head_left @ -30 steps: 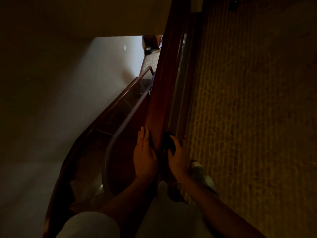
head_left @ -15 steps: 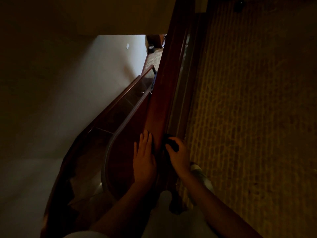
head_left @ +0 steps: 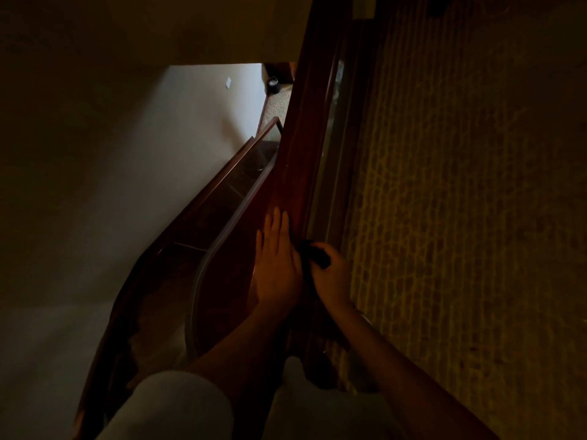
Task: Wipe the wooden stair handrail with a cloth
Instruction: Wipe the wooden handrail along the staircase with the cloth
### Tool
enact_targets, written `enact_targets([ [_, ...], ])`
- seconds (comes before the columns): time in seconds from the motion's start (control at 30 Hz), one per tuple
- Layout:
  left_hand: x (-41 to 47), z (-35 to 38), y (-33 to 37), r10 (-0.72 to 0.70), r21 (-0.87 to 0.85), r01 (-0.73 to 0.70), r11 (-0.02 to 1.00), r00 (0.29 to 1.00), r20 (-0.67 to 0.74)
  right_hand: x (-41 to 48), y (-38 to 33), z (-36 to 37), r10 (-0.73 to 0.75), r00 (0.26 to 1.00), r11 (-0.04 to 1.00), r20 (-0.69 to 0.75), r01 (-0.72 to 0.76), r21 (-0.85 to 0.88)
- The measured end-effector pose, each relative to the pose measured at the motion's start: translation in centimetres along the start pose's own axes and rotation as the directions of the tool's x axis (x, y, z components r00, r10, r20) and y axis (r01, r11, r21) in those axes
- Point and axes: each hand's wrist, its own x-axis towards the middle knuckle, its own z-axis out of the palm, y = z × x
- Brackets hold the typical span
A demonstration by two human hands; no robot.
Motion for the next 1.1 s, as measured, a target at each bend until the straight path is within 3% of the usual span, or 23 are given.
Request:
enact_targets([
  [0.2,0.0,0.4,-0.3,-0.009,0.024,0.009,1.000,1.000,-0.019,-1.1,0.3,-0.6,0.090,0.991,0.982,0.096,-0.104,0.157],
  [0.4,0.2,0.1,-0.2,-0.023,0.040,0.022,0.999,1.000,0.009,4.2,-2.8,-0.3,0.078,0.997,0.966,-0.021,-0.070,0.248],
  [0.53,0.2,0.2,-0.1,-0.031,0.055,0.031,0.998,1.000,0.000,8.3,-4.8,-0.5,0.122,0.991,0.958,-0.047,-0.105,0.265],
  [0.77,0.3,0.1,0.0,-0.032,0.024,0.031,0.999,0.999,0.016,3.0,-1.9,-0.9,0.139,0.989,0.975,0.045,-0.145,0.169],
  [0.97,0.1,0.3,-0.2,-0.015,0.024,0.015,1.000,1.000,0.001,11.1,-6.6,-0.8,0.018,0.999,0.981,-0.037,-0.010,0.195],
  [1.1,0.0,0.3,-0.4,-0.011,-0.026,0.010,1.000,1.000,-0.018,7.3,-4.8,-0.8,-0.122,0.993,0.987,-0.006,0.122,0.107],
])
